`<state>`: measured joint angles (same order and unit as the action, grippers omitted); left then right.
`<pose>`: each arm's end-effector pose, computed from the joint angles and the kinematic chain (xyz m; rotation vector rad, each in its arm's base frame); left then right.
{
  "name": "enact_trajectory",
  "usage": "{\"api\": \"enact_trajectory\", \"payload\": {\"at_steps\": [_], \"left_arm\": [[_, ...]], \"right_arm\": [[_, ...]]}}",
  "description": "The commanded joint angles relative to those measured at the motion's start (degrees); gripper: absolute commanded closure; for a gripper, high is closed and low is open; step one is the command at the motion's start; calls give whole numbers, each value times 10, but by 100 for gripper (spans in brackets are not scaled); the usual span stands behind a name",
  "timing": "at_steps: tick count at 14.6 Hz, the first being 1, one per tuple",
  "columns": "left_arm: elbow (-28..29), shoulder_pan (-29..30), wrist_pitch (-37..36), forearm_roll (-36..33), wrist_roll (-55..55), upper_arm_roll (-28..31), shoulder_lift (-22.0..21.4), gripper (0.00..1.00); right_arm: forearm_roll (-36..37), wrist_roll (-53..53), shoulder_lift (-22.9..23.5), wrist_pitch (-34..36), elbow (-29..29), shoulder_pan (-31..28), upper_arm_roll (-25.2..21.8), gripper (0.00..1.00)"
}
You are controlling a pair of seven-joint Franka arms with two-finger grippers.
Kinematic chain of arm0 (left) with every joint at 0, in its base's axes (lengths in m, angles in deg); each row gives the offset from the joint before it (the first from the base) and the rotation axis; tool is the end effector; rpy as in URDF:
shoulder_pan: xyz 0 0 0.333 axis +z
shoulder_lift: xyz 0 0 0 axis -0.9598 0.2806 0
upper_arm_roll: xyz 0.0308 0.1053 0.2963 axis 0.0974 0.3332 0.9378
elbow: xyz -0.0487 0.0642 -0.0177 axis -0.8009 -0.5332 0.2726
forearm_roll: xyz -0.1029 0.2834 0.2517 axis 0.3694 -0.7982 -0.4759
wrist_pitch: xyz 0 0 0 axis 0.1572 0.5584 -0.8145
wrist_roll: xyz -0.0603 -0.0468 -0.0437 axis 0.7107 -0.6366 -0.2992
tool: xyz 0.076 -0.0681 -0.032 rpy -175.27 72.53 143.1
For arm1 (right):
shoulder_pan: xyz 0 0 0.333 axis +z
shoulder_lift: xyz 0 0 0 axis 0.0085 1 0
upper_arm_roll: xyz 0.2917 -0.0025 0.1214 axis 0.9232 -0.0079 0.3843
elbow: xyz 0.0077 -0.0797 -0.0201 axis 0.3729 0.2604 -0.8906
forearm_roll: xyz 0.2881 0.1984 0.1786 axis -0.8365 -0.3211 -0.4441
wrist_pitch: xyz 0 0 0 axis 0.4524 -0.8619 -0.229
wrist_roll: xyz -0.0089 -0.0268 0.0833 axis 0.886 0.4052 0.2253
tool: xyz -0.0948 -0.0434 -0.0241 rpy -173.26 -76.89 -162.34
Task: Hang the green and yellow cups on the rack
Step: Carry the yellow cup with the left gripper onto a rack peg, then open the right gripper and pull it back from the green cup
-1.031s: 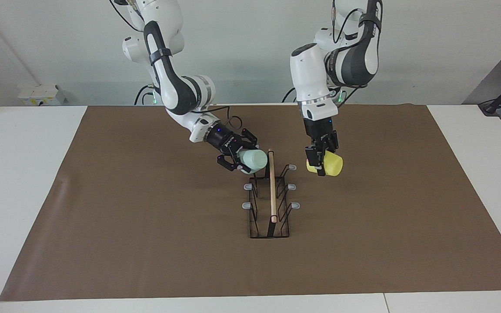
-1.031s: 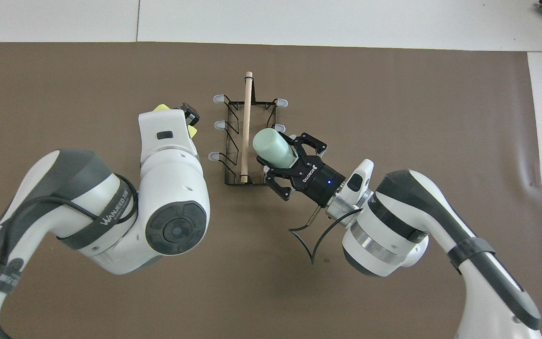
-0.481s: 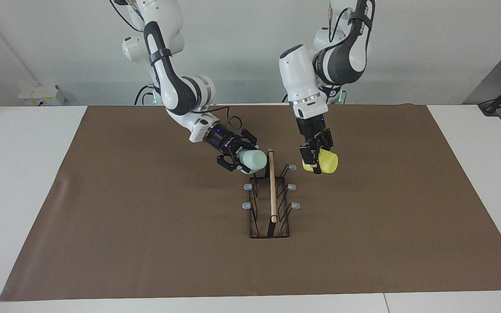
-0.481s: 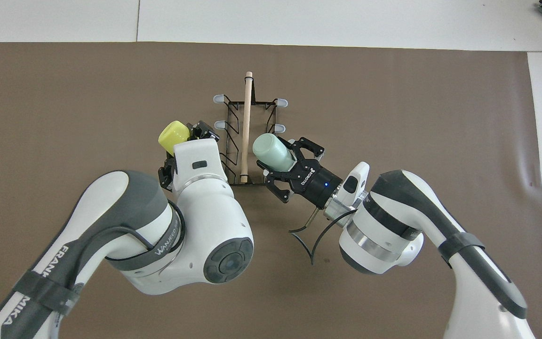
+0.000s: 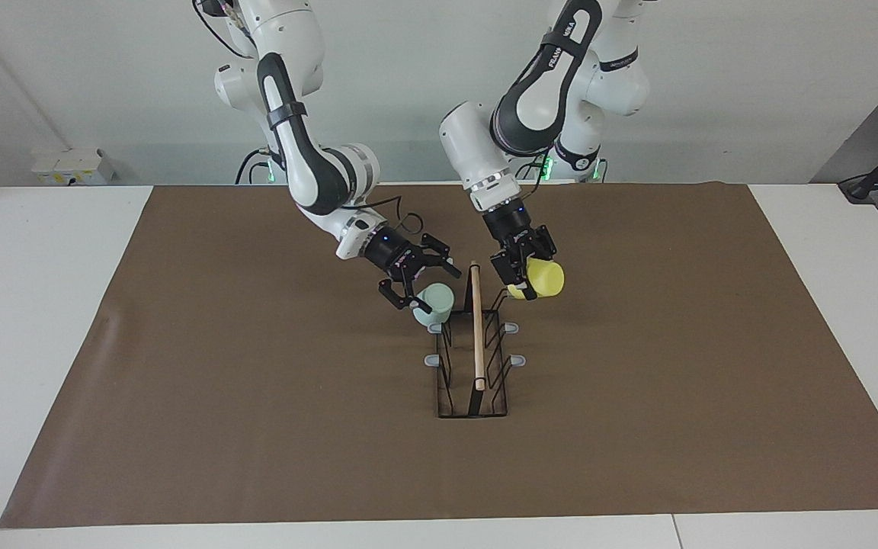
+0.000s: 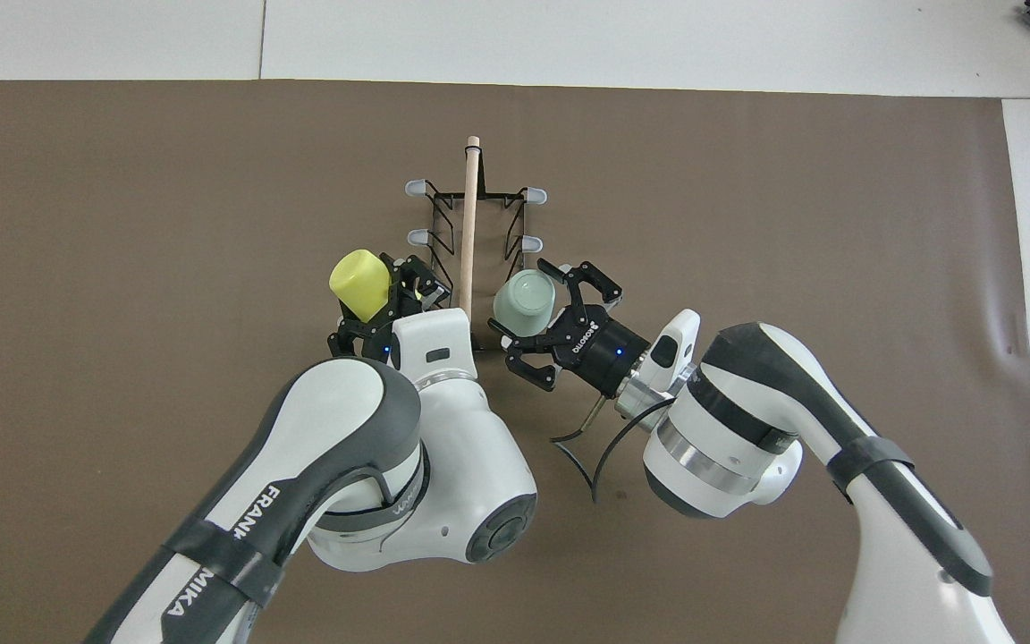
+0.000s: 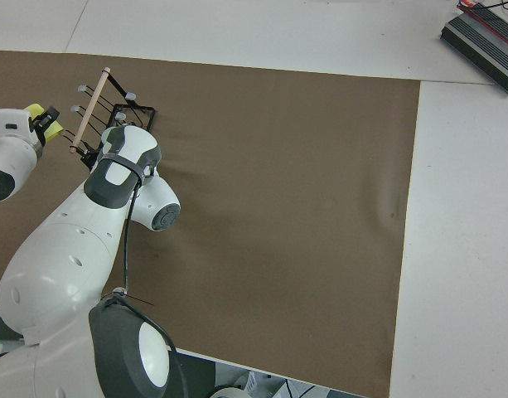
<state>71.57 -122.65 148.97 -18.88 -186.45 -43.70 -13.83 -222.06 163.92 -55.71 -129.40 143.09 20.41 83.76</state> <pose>0.4593 -0.3539 0.3945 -2.4907 -1.0383 -1.4204 0.5010 0.2715 0.3134 -1.9033 -0.8258 -1.4509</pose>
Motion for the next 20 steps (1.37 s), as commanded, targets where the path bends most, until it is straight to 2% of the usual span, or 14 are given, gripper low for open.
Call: {"api": "enact_trajectory", "payload": {"at_steps": [1,3,7,9,10,13,16,18,20], "left_arm": [[-23,-22,-27,-18,-22,8,26,100],[-31,-38,-40,-22,-42,9,49,100],[-33,-42,-37,-25,-48,7,51,100],[-36,-42,-36,-25,-47,7,52,18],[-36,-42,-40,-25,-46,7,51,0],[-37,-38,-31,-19,-38,6,42,0],[-37,-15,-27,-14,-11,6,12,0],[-37,3,-17,2,42,6,-5,0],[-34,38,20,33,149,6,-22,0]], "right_arm": [[-11,12,-18,-17,5,-8,2,0],[-4,11,-35,-46,4,-20,1,0],[71,9,-82,-134,4,-41,2,0],[108,9,-101,-168,3,-52,1,0],[132,10,-109,-199,-1,-52,0,0],[251,11,-119,-215,-3,-87,0,0],[355,11,-120,-206,-5,-117,0,0],[432,10,-120,-180,-8,-144,-1,0],[485,10,-120,-151,-8,-169,-2,0]]}}
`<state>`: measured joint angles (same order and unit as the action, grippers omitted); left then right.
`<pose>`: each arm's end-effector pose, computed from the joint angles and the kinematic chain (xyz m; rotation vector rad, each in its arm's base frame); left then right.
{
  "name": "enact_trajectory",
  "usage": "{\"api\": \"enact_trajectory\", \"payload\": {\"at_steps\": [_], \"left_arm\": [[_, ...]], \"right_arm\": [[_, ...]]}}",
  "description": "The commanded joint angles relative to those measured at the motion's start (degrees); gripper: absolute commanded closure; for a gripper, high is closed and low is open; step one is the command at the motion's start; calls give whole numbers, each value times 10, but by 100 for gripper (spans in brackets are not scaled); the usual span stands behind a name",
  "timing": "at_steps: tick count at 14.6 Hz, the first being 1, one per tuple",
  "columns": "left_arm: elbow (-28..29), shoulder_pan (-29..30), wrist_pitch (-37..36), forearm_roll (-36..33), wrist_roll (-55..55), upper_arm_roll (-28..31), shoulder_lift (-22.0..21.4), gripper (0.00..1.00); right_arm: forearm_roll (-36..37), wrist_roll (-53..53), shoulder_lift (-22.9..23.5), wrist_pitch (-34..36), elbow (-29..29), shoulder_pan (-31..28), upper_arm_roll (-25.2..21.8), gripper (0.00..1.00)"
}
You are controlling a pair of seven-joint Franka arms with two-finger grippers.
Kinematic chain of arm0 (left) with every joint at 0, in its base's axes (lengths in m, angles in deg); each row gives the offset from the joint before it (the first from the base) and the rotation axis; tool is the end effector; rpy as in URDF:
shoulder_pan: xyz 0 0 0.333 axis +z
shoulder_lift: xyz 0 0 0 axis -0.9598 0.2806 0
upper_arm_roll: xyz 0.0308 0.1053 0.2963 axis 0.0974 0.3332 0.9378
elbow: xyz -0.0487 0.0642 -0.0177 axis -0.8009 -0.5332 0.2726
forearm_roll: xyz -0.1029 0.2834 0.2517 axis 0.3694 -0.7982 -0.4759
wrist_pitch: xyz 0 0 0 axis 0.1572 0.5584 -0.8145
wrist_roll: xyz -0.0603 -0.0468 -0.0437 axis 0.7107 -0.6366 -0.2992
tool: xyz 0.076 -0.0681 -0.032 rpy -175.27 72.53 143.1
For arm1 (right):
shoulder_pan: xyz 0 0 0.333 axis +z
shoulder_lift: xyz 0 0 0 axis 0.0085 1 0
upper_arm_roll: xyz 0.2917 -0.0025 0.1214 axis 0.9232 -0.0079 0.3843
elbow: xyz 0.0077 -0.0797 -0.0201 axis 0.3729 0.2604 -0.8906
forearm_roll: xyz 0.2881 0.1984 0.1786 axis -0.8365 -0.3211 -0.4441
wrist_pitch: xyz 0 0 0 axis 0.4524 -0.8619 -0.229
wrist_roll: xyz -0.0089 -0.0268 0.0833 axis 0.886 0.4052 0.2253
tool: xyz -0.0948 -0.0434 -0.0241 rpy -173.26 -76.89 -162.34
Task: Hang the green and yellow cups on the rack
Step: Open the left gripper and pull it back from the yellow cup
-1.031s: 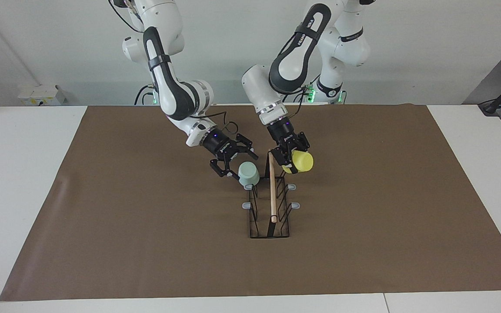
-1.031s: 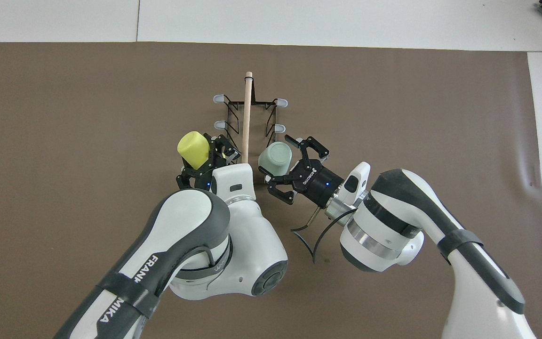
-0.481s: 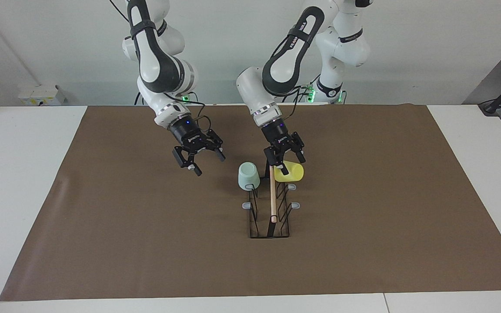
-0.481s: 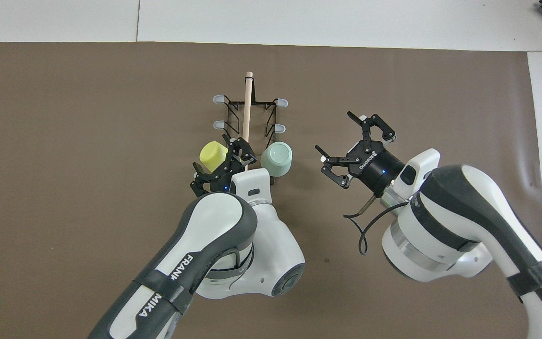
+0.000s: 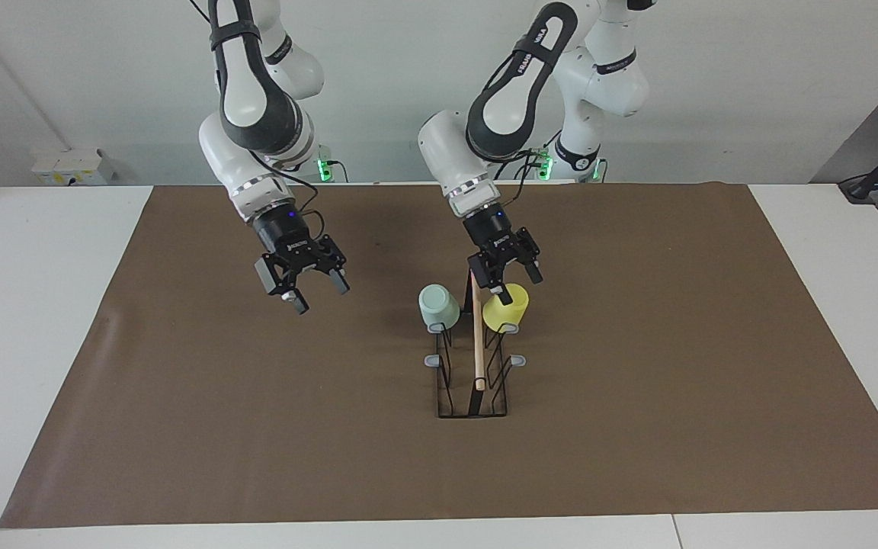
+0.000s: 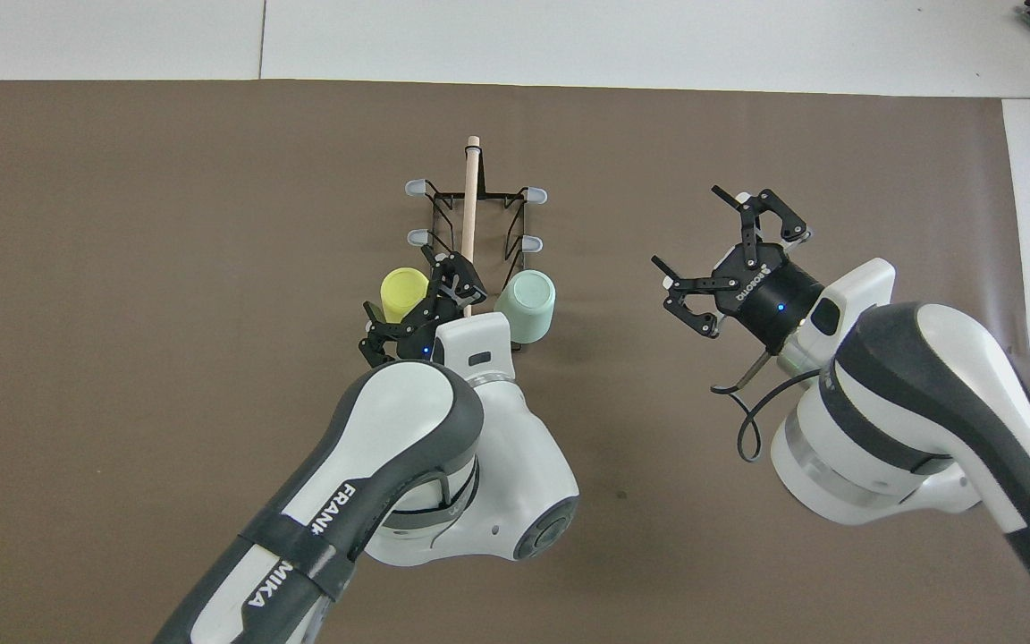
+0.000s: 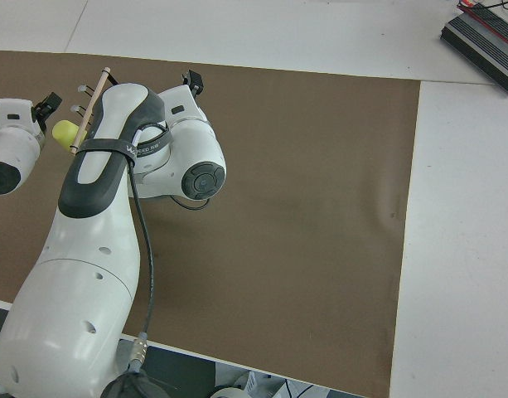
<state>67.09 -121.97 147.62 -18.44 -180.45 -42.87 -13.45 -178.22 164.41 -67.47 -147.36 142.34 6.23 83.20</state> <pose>0.4826 -0.3508 0.4269 -2.4646 -0.9889 -1.4464 0.5519 0.0902 0.4388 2.0728 1.6556 1.5813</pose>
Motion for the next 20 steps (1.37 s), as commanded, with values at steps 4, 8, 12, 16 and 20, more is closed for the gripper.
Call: {"api": "enact_trajectory", "payload": {"at_steps": [4,8,12,16,20], "left_arm": [[10,86,68,94,324,-2,-36,0],[15,154,125,131,476,-2,-37,0],[29,222,198,133,568,-2,-36,0],[31,294,265,133,646,-3,-29,0],[20,329,284,159,700,-6,-19,0]], "right_arm": [[206,-2,0,111,-2,-97,1,0],[448,-97,6,197,-24,-174,0,0],[632,-226,7,215,-41,-193,0,0],[822,-445,7,238,-59,-178,4,0],[946,-676,3,288,-84,-152,3,0]]}}
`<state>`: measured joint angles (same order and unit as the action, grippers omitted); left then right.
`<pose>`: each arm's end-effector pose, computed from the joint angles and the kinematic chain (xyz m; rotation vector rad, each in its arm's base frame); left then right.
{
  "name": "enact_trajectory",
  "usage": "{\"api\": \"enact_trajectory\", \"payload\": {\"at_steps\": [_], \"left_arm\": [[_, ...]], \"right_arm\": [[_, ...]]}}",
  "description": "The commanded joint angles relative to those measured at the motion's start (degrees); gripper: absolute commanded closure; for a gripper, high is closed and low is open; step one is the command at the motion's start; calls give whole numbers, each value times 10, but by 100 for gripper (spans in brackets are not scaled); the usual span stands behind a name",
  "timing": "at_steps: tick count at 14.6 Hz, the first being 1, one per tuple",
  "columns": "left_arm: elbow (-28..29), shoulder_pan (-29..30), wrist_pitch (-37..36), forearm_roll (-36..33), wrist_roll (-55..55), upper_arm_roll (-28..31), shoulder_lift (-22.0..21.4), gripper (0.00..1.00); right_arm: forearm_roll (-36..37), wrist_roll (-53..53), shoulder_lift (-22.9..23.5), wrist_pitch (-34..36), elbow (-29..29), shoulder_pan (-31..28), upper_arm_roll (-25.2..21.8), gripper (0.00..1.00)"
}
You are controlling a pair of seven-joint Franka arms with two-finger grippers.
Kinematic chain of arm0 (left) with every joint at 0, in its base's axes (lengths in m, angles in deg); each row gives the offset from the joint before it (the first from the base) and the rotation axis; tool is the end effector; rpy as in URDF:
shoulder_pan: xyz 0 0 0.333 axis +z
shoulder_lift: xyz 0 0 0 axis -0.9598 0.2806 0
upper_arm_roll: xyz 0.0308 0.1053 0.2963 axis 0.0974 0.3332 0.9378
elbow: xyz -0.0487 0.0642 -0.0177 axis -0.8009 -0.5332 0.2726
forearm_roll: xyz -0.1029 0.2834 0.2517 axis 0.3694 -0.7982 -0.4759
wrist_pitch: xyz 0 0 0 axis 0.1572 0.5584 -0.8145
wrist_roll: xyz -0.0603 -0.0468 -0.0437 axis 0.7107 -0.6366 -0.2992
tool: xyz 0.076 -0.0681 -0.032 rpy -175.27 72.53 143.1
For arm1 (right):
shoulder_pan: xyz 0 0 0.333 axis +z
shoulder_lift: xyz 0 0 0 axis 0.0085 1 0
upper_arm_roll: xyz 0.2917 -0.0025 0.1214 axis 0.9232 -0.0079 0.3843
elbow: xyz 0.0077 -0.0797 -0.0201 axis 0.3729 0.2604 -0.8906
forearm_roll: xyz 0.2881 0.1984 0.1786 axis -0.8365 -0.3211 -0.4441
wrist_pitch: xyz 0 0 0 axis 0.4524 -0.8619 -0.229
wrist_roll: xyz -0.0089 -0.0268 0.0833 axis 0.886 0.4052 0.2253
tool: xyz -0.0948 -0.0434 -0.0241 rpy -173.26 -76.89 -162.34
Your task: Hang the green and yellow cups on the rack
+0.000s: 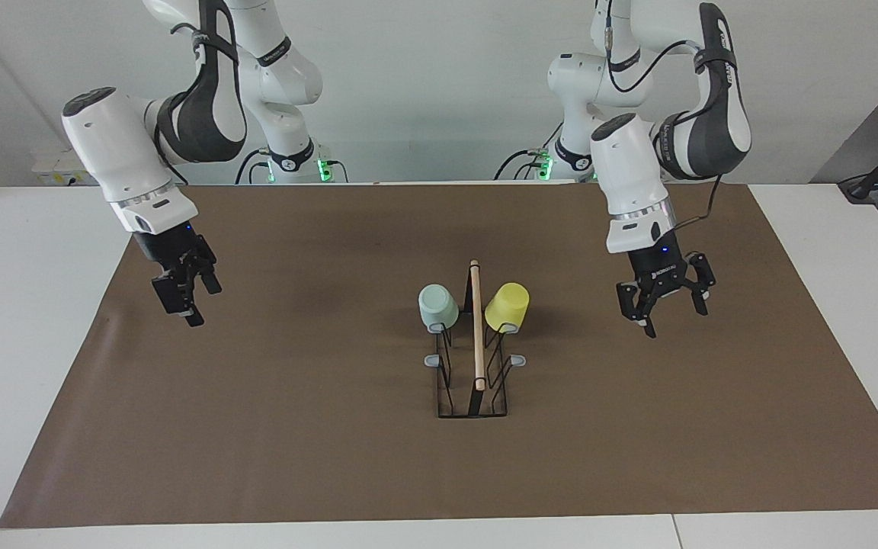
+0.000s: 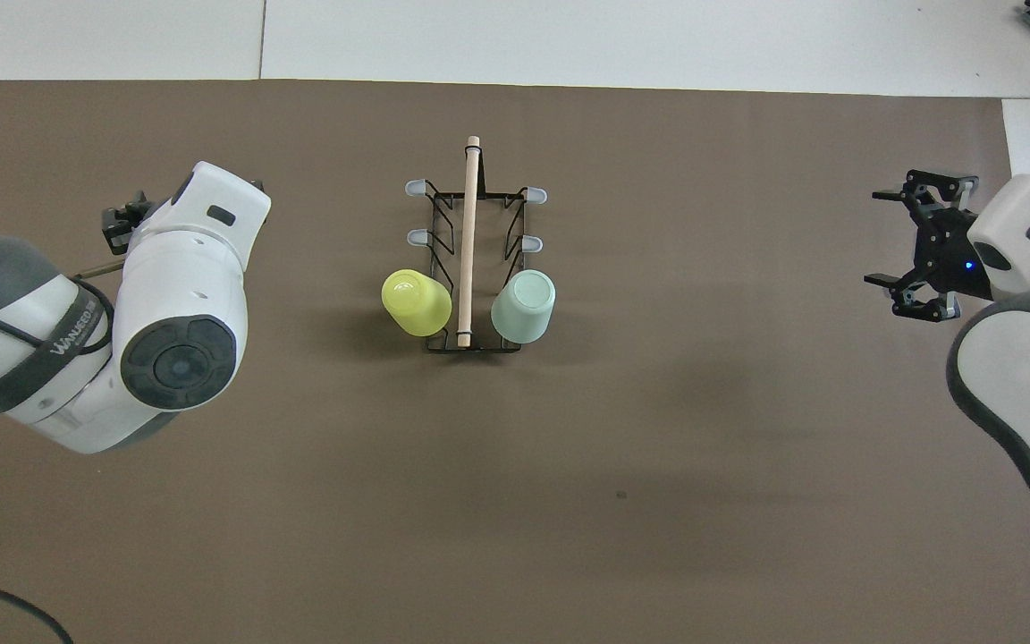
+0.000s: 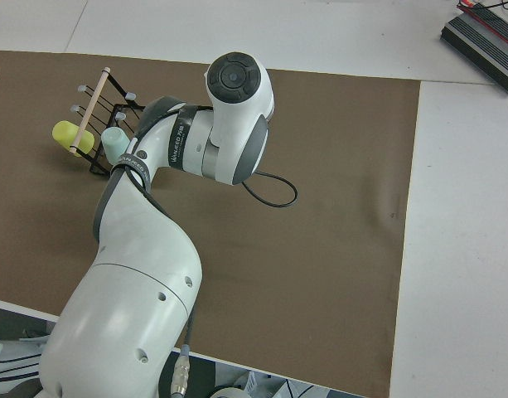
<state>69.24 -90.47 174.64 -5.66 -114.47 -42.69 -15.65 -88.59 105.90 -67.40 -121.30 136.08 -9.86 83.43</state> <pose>0.5939 -0.1023 0.4530 -2.6207 -0.1537 -1.0404 0.5812 -0.0149 0.4808 2.1703 1.9854 0.4469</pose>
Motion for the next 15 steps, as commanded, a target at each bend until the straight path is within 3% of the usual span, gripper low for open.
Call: {"api": "enact_trajectory", "payload": {"at_steps": [1,4,8,12,15], "left_arm": [[-10,14,11,64,70,-8,6,0],[-44,13,-17,152,158,-8,18,0],[-63,14,-62,250,270,-9,11,0],[-91,29,-126,400,438,-5,-3,0],[-93,50,-162,468,516,-3,-20,0]], "right_arm": [[80,-145,3,34,-27,15,2,0],[139,-316,-2,60,-28,48,2,0],[152,-483,-16,90,-39,66,3,0],[175,-633,-15,203,-99,67,6,0],[172,-735,-16,307,-146,73,3,0]]}}
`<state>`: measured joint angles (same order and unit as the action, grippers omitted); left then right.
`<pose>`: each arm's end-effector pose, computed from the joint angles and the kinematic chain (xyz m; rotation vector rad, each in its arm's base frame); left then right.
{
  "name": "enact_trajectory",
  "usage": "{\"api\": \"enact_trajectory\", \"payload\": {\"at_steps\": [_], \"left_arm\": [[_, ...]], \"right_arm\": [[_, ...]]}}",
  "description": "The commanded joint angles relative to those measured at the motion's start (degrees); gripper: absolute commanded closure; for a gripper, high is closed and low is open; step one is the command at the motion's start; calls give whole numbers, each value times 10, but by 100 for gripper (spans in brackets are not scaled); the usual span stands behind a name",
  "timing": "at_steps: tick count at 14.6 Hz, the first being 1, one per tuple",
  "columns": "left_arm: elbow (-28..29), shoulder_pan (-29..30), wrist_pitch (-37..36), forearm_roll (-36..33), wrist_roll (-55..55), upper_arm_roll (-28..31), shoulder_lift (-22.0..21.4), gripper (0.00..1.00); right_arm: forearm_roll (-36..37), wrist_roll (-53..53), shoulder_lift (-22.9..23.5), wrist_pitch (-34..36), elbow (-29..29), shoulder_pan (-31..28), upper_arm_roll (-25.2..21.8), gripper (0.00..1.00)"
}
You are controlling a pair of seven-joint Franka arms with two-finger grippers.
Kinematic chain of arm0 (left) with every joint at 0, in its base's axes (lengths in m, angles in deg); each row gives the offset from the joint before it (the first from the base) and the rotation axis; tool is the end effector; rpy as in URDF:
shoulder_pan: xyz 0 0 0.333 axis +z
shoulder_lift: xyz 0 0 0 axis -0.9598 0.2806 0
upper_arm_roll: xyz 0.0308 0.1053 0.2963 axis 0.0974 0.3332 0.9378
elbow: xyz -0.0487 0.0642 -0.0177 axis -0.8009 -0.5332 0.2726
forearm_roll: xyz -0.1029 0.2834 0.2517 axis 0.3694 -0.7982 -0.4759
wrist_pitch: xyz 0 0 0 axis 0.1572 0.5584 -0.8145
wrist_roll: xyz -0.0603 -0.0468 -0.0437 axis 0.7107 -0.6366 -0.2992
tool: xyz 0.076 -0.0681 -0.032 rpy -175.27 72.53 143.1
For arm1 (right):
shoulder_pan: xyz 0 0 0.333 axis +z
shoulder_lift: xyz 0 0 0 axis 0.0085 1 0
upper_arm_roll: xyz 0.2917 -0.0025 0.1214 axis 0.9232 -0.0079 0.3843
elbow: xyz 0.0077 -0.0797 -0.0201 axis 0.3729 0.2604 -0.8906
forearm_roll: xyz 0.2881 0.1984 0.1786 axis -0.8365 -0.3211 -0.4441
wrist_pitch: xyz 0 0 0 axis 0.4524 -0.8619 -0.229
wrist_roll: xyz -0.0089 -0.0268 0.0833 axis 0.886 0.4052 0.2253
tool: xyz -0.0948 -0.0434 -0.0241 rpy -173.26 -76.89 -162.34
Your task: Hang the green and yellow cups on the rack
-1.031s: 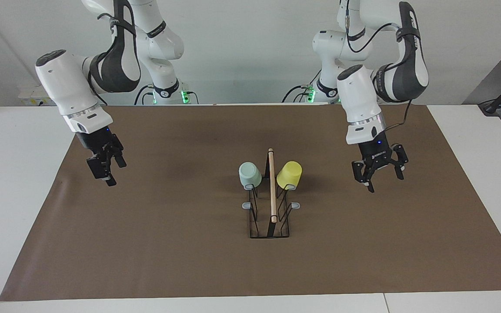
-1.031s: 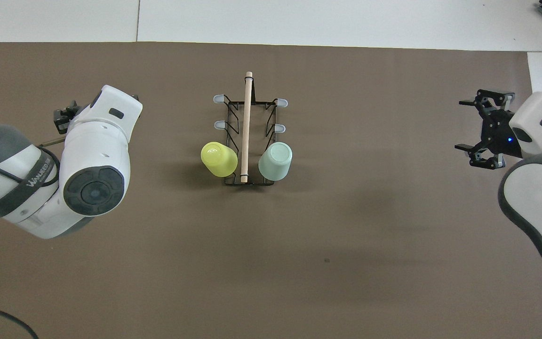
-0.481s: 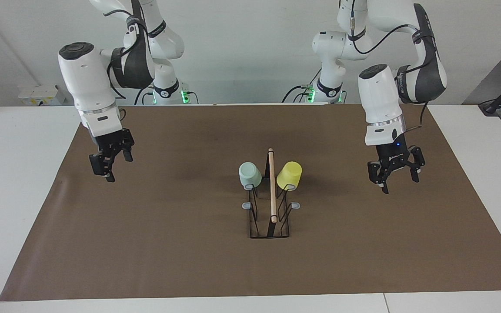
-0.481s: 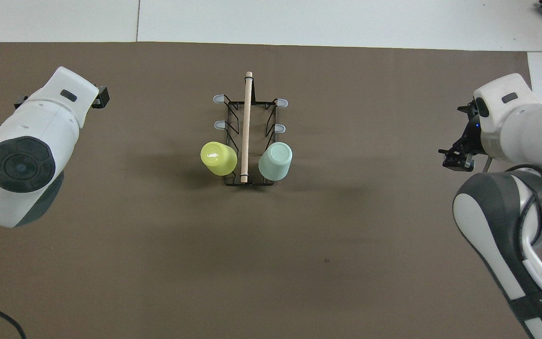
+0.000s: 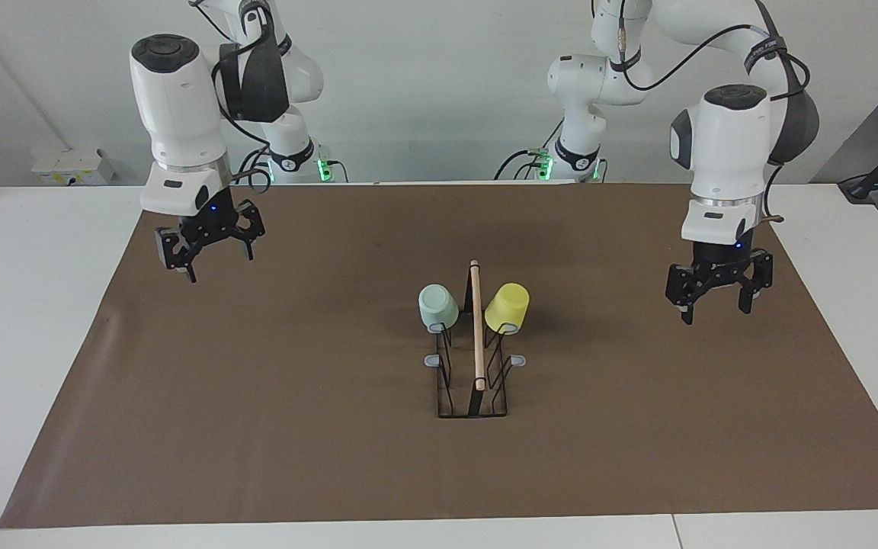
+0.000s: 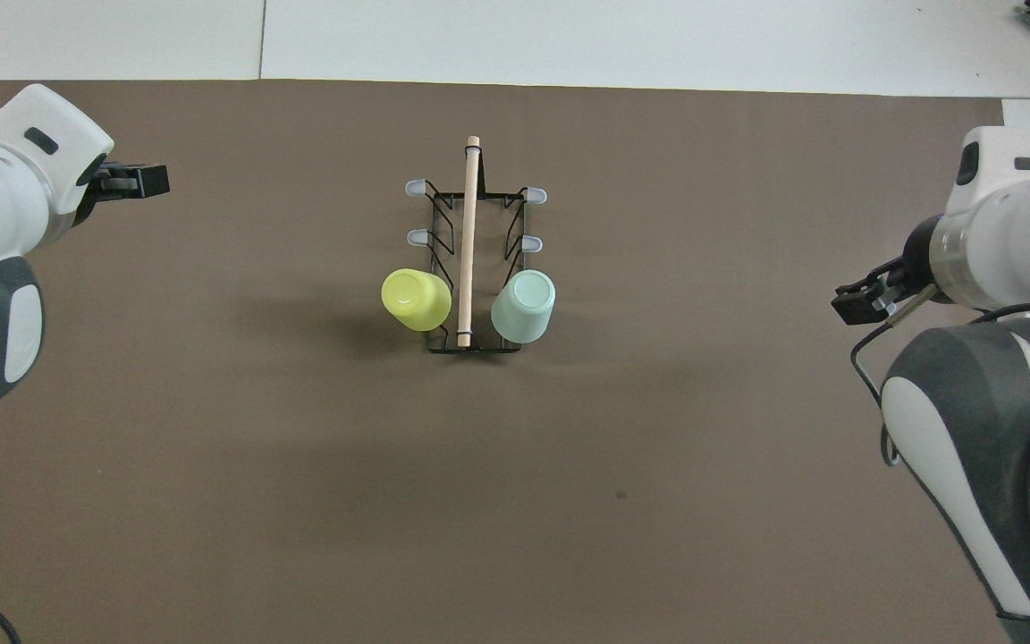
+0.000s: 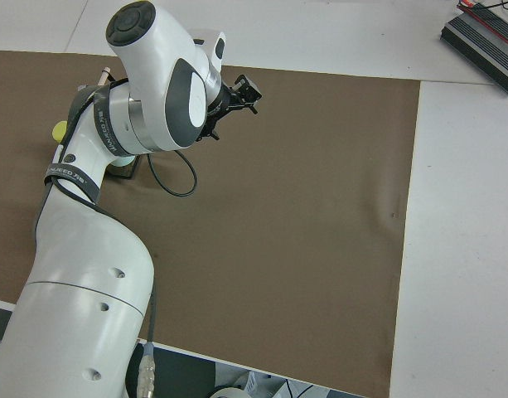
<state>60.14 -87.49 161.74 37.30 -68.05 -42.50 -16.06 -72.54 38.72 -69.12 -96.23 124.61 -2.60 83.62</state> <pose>0.6165 -0.0500 0.5186 -2.9293 0.0284 -0.7037 0.5644 0.0475 0.5505 2.8526 0.8163 0.1430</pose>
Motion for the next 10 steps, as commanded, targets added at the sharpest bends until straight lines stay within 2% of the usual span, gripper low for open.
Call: {"api": "enact_trajectory", "payload": {"at_steps": [1,3,4,6,7,10], "left_arm": [[-4,26,-54,56,77,-5,-21,0],[-13,31,-92,96,121,0,-31,0],[-17,40,-112,108,140,0,-32,0],[-50,47,-178,120,153,-2,-34,0],[-71,45,-214,122,156,-3,-32,0],[-104,47,-275,122,155,-12,-32,0]], "right_arm": [[8,-87,1,82,-38,3,-1,0],[2,-129,-12,118,-40,18,-14,0],[-4,-145,-14,137,-43,39,-48,0],[-61,-153,-16,173,-69,95,-133,0],[-78,-153,-15,180,-73,98,-154,0],[-74,-154,-14,187,-79,85,-149,0]]}}
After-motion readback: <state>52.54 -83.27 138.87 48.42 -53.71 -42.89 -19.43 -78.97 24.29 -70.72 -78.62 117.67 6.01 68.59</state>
